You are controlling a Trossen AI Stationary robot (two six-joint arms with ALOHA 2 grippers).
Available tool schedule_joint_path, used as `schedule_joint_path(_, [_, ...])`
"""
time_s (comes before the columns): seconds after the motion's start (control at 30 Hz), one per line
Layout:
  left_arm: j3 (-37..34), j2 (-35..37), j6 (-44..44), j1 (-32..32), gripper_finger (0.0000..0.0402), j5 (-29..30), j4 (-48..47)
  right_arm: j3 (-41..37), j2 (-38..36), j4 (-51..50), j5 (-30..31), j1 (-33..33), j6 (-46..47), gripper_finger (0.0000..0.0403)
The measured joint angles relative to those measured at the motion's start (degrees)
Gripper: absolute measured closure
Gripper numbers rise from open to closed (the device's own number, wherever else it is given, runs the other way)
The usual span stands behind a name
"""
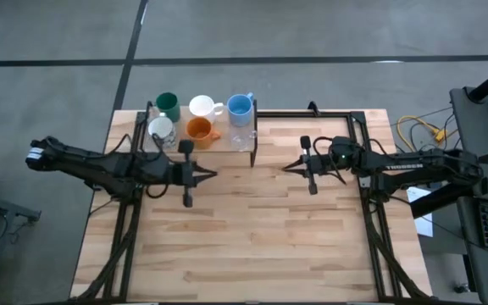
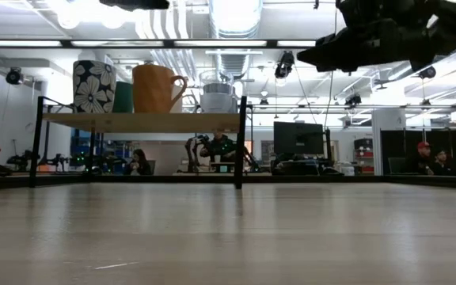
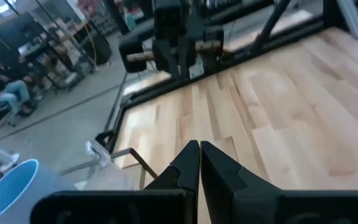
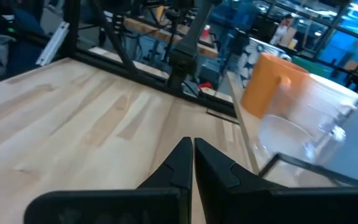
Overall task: Stack small to large cups/mugs on shelf
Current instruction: Return to home position
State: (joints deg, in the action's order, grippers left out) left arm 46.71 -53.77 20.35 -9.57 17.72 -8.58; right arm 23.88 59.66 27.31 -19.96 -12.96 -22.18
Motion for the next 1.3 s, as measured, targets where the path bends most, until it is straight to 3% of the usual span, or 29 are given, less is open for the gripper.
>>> schedule_joint_path(0.37, [-10.1, 13.5, -0.5, 0.0, 0.0402, -4.1, 2.0, -2.1, -0.7, 2.5, -4.7, -5.2, 2.3, 0.0394])
schedule_joint_path(0.7, [-17.6, 24.6, -1.5, 0.1, 0.0402, -5.9, 2.2, -7.8, -10.0, 3.4, -4.7, -9.6, 4.8, 0.0394])
schedule_joint_path(0.8, [-19.2, 27.0, -2.2, 0.1, 0.0402, -10.8, 2.1, -9.9, -13.3, 3.4, -4.7, -10.4, 5.9, 0.0394])
schedule_joint_path(1.03, [-23.6, 33.5, -3.5, 0.0, 0.0402, -32.3, -0.8, -13.6, -19.1, 3.4, -4.7, -11.3, 7.2, 0.0394])
schedule_joint_path(1.3, [-30.5, 41.3, -3.6, 0.0, 0.0402, -32.7, -1.1, -15.8, -22.4, 3.5, -6.1, -13.4, 7.3, 0.0394])
